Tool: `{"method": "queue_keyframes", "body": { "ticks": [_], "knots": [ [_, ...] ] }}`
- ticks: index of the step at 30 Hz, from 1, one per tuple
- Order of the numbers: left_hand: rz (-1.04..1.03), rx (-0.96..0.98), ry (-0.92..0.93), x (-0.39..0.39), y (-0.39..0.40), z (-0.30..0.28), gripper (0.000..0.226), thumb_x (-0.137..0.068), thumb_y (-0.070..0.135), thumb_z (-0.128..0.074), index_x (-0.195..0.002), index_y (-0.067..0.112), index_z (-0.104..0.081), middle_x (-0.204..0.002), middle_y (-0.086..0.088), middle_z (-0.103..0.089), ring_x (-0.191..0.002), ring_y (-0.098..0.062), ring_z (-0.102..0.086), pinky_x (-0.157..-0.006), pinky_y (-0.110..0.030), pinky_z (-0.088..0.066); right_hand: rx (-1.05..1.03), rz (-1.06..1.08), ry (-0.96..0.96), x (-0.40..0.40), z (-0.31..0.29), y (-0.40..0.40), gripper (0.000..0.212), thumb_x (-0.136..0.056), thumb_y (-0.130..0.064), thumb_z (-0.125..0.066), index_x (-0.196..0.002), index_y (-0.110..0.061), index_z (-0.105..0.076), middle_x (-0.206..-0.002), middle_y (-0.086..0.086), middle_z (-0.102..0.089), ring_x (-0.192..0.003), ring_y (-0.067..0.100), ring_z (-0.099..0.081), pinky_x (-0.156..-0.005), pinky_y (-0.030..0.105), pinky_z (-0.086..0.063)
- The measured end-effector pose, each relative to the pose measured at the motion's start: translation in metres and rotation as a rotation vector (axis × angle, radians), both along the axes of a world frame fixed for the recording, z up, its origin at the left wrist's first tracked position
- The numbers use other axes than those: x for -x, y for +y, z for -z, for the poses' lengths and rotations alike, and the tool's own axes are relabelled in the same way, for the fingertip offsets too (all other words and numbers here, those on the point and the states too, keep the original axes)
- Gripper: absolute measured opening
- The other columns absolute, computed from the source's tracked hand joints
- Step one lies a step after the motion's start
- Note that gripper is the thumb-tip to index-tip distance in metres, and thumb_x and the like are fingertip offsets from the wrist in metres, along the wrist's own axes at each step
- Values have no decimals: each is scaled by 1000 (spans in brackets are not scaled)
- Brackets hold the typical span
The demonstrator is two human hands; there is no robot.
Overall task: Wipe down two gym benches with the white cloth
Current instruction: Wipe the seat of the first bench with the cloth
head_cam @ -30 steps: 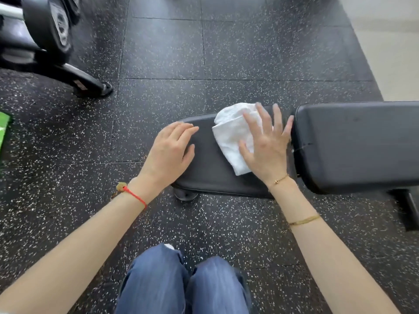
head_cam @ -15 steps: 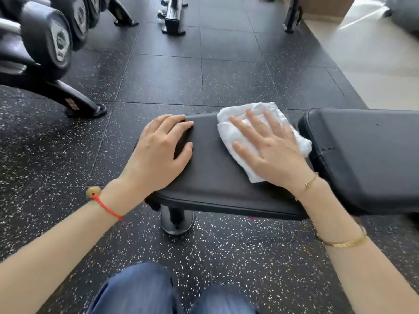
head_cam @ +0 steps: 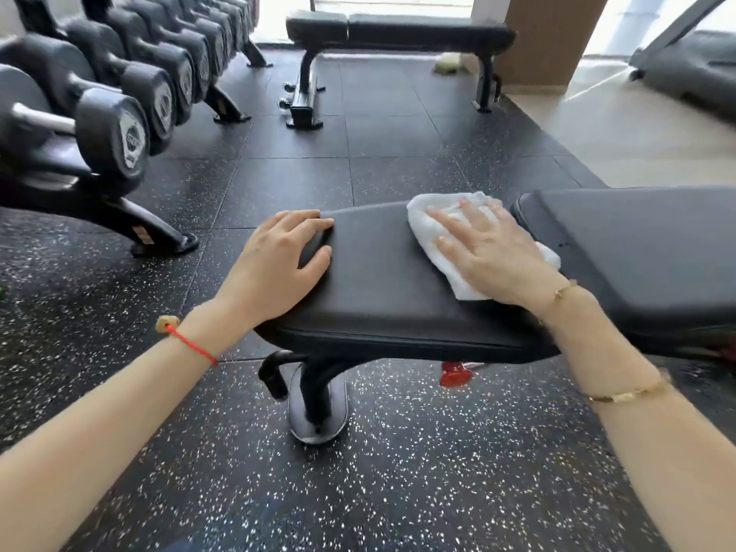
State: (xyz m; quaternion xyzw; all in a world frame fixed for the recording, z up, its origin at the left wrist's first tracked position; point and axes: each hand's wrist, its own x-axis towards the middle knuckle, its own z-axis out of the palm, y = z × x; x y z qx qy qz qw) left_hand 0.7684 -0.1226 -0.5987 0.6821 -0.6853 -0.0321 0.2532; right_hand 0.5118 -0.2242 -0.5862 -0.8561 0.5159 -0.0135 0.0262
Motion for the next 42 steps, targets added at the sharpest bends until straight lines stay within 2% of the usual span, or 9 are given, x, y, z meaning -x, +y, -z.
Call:
{"method": "queue_keyframes", "body": {
  "ticks": [6,9,11,14,20,24,28,33,42],
  "knots": [
    [-10,-5,-2,3,3,-2,41,-97,25,-55,-136,15,-56,-144,-3,-52,-136,-22,-39,-117,-33,-24,45,-143,-67,-44,13,37,50,-98,-58,-17,-147,-58,-6,-165,0,-4,-151,29,8,-122,48,7],
    [-5,-11,-1,4,3,-4,41,-96,24,-56,-136,15,-56,-144,-5,-52,-137,-23,-39,-117,-33,-25,52,-208,-91,-22,11,46,55,-92,-63,-8,-147,-58,-8,-165,-2,-4,-152,21,9,-123,45,5],
    [-4,-13,-3,4,2,-5,41,-96,24,-56,-136,14,-56,-144,-5,-52,-138,-24,-39,-117,-35,-26,51,-165,-34,-2,8,32,58,-92,-61,-2,-149,-54,-8,-165,2,-4,-152,19,7,-123,41,7],
    [-8,-7,-4,4,3,-4,41,-96,24,-56,-136,14,-56,-144,-5,-52,-138,-23,-39,-117,-33,-24,-26,17,-52,8,-3,0,50,-102,-49,-17,-151,-48,-11,-165,6,-7,-151,22,0,-118,34,6],
    [4,-6,5,0,2,-1,42,-96,26,-56,-137,17,-55,-145,-2,-51,-139,-21,-38,-118,-33,-24,4,-148,-32,-44,7,20,50,-101,-53,-17,-150,-54,-5,-165,-1,-3,-151,26,11,-122,48,7],
    [9,-8,12,-2,2,0,43,-97,28,-54,-139,18,-54,-148,0,-49,-141,-19,-36,-118,-32,-22,38,-237,-106,-26,13,53,54,-91,-63,-8,-145,-60,-3,-165,-8,-4,-152,19,10,-124,45,4],
    [3,-6,17,-2,1,1,43,-98,30,-54,-139,18,-53,-148,1,-48,-141,-18,-35,-118,-30,-19,25,-131,-46,-3,10,29,63,-87,-62,3,-149,-54,-3,-165,-1,-5,-152,18,6,-123,44,-1],
    [0,2,14,-3,-1,4,43,-97,29,-54,-138,18,-54,-148,0,-48,-141,-19,-36,-119,-32,-20,-6,-10,-18,-34,5,-17,52,-102,-51,-16,-152,-46,-8,-165,2,-5,-152,28,3,-122,50,-1],
    [26,-35,9,-8,-5,7,53,-91,37,-42,-139,17,-54,-149,-2,-47,-142,-24,-36,-121,-39,-22,-33,-215,-121,-67,7,18,51,-98,-54,-19,-148,-56,-8,-165,-8,1,-151,22,15,-121,43,12]
  ]
}}
